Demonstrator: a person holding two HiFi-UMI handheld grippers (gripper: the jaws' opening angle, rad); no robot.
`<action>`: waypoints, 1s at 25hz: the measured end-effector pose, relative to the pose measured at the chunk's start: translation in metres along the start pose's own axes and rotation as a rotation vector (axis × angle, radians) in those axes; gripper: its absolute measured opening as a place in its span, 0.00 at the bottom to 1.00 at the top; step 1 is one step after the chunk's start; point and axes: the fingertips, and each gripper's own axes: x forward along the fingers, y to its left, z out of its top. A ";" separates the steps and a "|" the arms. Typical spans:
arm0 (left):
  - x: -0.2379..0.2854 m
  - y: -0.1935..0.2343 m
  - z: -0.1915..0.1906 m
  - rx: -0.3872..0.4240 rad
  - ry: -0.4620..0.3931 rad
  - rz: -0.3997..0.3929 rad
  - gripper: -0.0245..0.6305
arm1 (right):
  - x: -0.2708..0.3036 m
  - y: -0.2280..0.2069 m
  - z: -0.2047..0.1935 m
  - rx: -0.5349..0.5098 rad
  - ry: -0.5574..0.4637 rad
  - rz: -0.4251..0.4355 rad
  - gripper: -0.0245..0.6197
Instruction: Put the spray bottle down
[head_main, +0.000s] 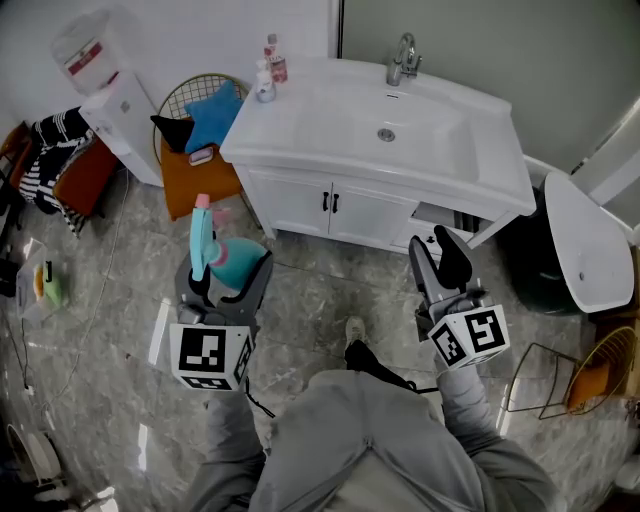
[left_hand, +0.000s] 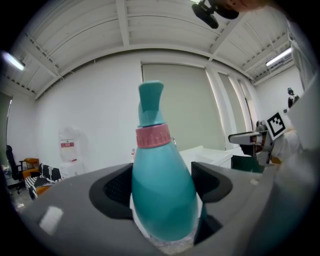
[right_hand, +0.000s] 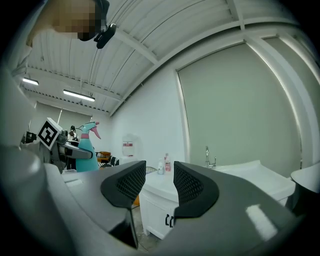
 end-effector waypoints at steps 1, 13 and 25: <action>0.011 0.004 0.000 -0.001 0.002 0.006 0.66 | 0.013 -0.006 -0.001 0.000 0.003 0.010 0.30; 0.150 0.045 0.018 -0.020 -0.015 0.099 0.66 | 0.163 -0.080 -0.003 -0.014 0.007 0.144 0.30; 0.245 0.079 0.016 -0.025 0.001 0.120 0.66 | 0.250 -0.117 -0.007 -0.012 0.011 0.195 0.30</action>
